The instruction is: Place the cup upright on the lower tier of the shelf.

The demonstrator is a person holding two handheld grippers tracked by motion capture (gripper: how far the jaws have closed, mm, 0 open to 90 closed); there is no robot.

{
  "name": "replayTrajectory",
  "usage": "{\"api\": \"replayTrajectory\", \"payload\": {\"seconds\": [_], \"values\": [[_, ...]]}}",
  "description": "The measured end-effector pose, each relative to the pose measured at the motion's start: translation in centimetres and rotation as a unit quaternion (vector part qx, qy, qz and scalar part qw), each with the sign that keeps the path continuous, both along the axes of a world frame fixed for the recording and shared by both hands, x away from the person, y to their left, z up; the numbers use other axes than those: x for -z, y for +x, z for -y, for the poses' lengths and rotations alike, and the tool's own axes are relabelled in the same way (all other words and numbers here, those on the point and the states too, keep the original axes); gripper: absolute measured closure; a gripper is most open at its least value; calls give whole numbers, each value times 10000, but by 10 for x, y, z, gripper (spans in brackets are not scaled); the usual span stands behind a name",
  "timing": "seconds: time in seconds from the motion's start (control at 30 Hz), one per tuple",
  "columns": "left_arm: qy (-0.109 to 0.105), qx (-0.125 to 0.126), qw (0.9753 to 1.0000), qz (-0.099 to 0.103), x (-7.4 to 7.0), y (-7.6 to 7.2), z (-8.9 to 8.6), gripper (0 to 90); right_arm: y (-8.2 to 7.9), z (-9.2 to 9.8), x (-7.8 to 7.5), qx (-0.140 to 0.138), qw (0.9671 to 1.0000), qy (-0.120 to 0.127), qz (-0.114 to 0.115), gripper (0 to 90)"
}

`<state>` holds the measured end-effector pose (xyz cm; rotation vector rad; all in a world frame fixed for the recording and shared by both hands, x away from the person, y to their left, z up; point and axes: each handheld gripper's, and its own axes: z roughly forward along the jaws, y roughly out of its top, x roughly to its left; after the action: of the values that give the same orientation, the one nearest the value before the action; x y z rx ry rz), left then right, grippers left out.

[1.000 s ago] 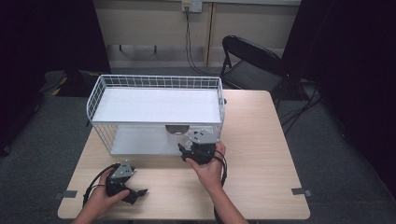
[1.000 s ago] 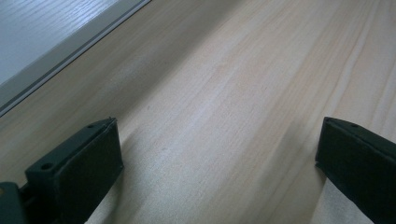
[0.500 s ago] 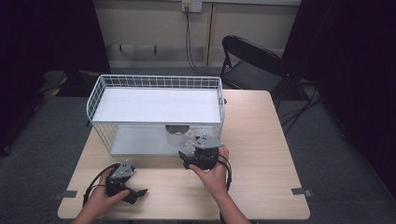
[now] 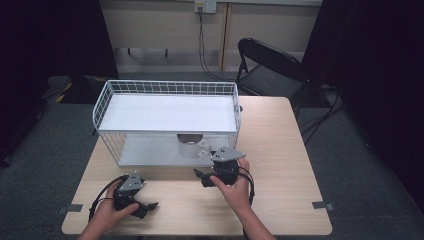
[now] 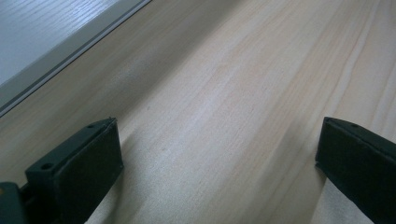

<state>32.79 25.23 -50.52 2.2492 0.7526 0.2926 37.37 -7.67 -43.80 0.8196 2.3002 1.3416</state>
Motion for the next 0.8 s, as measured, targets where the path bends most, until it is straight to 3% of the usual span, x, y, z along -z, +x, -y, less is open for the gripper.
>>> {"api": "replayTrajectory", "payload": {"seconds": [0.4, 0.8], "values": [[20, 37, 10000, -1, 0, 2, 1, 0, -5, 15, -3, -142, 9997, 114, -181, 151], [20, 36, 10000, 2, 0, 2, 1, 0, -14, 24, 0, -360, 9991, -3, -221, 152]]}}
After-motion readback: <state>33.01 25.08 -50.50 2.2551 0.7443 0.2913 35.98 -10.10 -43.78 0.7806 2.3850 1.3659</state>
